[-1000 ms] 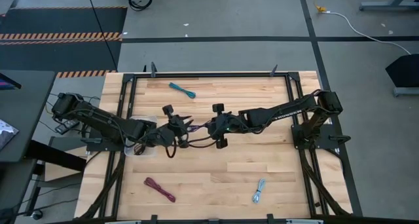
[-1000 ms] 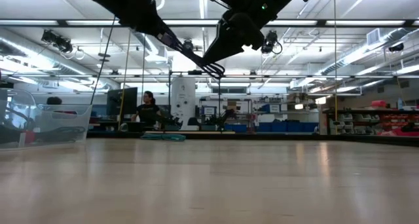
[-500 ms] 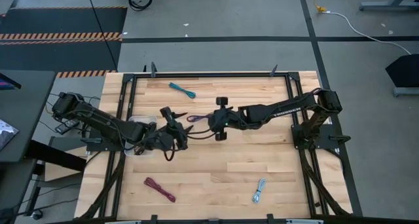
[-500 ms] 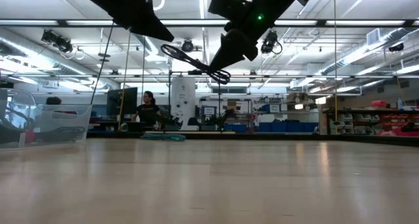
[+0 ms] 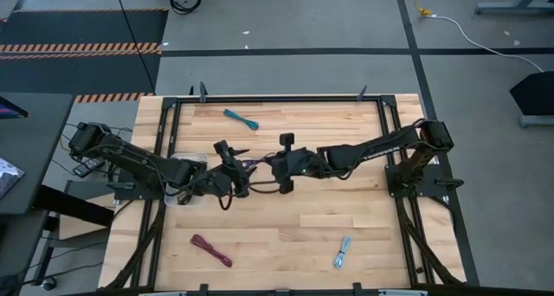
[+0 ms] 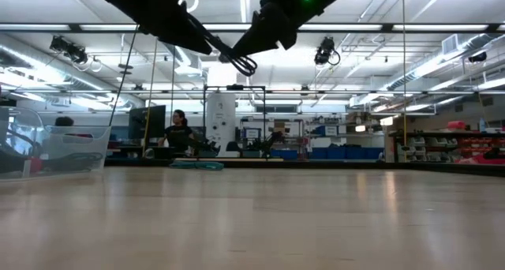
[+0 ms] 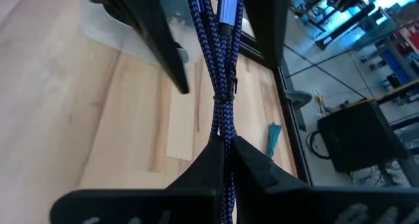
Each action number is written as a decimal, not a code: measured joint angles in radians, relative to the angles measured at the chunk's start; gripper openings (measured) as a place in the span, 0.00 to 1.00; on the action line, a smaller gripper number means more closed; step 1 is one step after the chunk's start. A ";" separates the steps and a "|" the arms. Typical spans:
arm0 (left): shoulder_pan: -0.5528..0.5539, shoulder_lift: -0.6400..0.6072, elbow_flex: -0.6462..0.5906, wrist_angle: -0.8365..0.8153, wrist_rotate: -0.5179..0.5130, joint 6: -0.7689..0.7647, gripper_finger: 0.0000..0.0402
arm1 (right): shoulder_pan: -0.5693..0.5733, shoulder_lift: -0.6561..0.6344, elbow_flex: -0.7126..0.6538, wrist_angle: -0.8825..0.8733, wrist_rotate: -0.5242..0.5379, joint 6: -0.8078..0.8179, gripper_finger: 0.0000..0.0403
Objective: Pick and place USB-C Cables
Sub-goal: Put the purple black charger cable into the transparent bin, then put the pink black charger cable into the transparent bin
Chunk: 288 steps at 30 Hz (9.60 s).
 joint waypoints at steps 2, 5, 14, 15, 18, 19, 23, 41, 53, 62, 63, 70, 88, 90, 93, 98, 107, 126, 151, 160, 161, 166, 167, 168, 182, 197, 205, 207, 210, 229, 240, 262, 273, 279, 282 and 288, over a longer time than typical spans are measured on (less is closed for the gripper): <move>0.001 0.000 0.000 0.001 -0.014 0.000 0.72 | 0.001 0.000 0.000 -0.001 0.000 -0.002 0.05; 0.001 0.000 0.000 0.019 -0.024 0.001 0.72 | 0.000 0.000 0.000 -0.002 0.001 -0.002 0.05; -0.003 0.000 0.000 0.204 0.083 0.108 0.66 | -0.001 0.000 0.000 -0.016 0.004 -0.002 0.05; -0.003 0.000 0.000 0.199 0.083 0.106 0.63 | -0.001 0.000 0.000 -0.016 0.004 -0.002 0.05; -0.003 0.000 0.000 0.169 0.083 0.101 0.57 | 0.000 0.000 0.000 -0.017 0.004 -0.002 0.05; -0.003 0.000 0.000 0.164 0.083 0.100 0.54 | 0.000 0.000 0.000 -0.018 0.003 -0.002 0.05; -0.003 0.000 0.000 0.161 0.083 0.098 0.48 | 0.000 0.000 0.000 -0.018 0.004 -0.002 0.05; 0.000 0.000 0.000 0.084 0.082 0.045 0.43 | 0.000 0.001 0.000 -0.029 0.003 -0.002 0.05; 0.001 -0.002 0.004 0.061 0.095 0.061 0.08 | 0.000 0.001 -0.001 -0.030 0.003 -0.002 0.06; 0.000 -0.002 0.028 0.042 0.037 0.052 0.08 | -0.001 0.001 0.000 -0.031 0.007 -0.011 0.15; 0.000 -0.002 0.028 0.037 0.034 0.048 0.08 | -0.001 0.001 0.000 -0.037 0.007 -0.011 0.17; 0.001 -0.003 0.030 -0.075 -0.020 -0.017 0.08 | -0.001 0.001 0.000 -0.073 -0.005 -0.013 0.37; -0.135 -0.044 0.183 -1.295 0.053 -1.349 0.08 | -0.115 0.002 -0.102 -0.145 -0.055 0.189 0.66; -0.163 -0.031 0.175 -1.355 0.075 -1.455 0.09 | -0.125 0.003 -0.128 -0.100 -0.084 0.205 0.65; -0.205 -0.016 0.159 -1.411 0.094 -1.544 0.09 | -0.139 0.003 -0.167 -0.022 -0.123 0.195 0.65; -0.246 -0.013 0.154 -1.454 0.154 -1.634 0.08 | -0.156 0.002 -0.174 0.004 -0.128 0.192 0.65; -0.329 -0.012 0.154 -1.458 0.247 -1.752 0.09 | -0.160 0.002 -0.174 0.005 -0.129 0.196 0.64; -0.313 0.019 0.014 -1.401 0.272 -1.830 0.51 | -0.162 0.002 -0.174 0.101 -0.174 0.171 0.64; -0.301 0.024 0.181 -0.574 0.573 -0.530 0.46 | -0.012 0.001 -0.173 -0.481 -0.747 0.376 0.64; -0.458 0.152 0.155 -0.591 0.687 -0.700 0.46 | 0.129 0.001 -0.173 -0.689 -0.733 0.506 0.62; -0.473 0.174 0.154 -0.585 0.687 -0.703 0.46 | 0.141 0.001 -0.173 -0.694 -0.733 0.517 0.62; -0.517 0.274 0.154 -0.514 0.731 -0.737 0.46 | 0.189 0.001 -0.173 -0.717 -0.730 0.575 0.60; -0.523 0.288 0.154 -0.497 0.745 -0.740 0.46 | 0.198 0.001 -0.173 -0.722 -0.730 0.587 0.60; -0.530 0.302 0.154 -0.487 0.758 -0.740 0.46 | 0.205 0.001 -0.173 -0.726 -0.730 0.597 0.60; -0.545 0.453 0.161 -0.549 0.801 -0.702 0.53 | 0.329 0.001 -0.173 -0.837 -0.730 0.751 0.60; -0.494 0.472 0.370 -0.899 0.738 -0.757 0.05 | 0.388 0.001 -0.173 -0.834 -0.723 0.784 0.60; -0.414 0.467 0.557 -1.443 0.655 -0.911 0.05 | 0.387 0.002 -0.173 -0.837 -0.697 0.776 0.60; -0.388 0.435 0.558 -1.481 0.620 -1.016 0.05 | 0.387 0.002 -0.173 -0.837 -0.687 0.776 0.60; -0.341 0.341 0.513 -1.435 0.594 -1.147 0.05 | 0.387 0.002 -0.173 -0.838 -0.669 0.776 0.60; -0.096 -0.031 0.051 -1.350 0.718 -1.534 0.12 | 0.400 0.002 -0.173 -0.841 -0.666 0.795 0.60; -0.004 -0.053 -0.057 -1.145 0.611 -1.438 0.11 | 0.400 0.002 -0.173 -0.836 -0.651 0.783 0.60; 0.000 -0.053 -0.056 -0.928 0.560 -1.174 0.54 | 0.400 0.002 -0.173 -0.823 -0.592 0.774 0.60; 0.013 -0.053 -0.056 -1.125 0.538 -1.285 0.46 | 0.400 0.002 -0.173 -0.815 -0.581 0.780 0.60; 0.013 -0.053 -0.056 -1.123 0.636 -1.297 0.40 | 0.401 0.002 -0.173 -0.808 -0.571 0.781 0.60; 0.013 -0.053 -0.056 -1.133 0.644 -1.310 0.33 | 0.400 0.002 -0.173 -0.799 -0.568 0.781 0.60; 0.014 -0.053 -0.056 -1.134 0.678 -1.309 0.08 | 0.401 0.002 -0.173 -0.794 -0.568 0.781 0.60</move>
